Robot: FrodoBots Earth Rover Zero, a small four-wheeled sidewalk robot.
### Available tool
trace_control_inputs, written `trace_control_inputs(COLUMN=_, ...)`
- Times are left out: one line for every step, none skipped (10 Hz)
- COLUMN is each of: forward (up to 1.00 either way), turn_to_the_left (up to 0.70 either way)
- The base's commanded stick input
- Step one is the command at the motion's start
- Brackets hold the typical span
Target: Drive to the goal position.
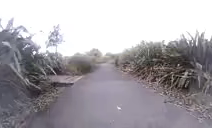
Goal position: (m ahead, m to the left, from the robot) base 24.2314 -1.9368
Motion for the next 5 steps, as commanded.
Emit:
trace_control_inputs(forward=0.70, turn_to_the_left=0.00)
trace_control_inputs(forward=0.70, turn_to_the_left=0.00)
trace_control_inputs(forward=0.70, turn_to_the_left=0.00)
trace_control_inputs(forward=0.70, turn_to_the_left=0.00)
trace_control_inputs(forward=0.70, turn_to_the_left=0.00)
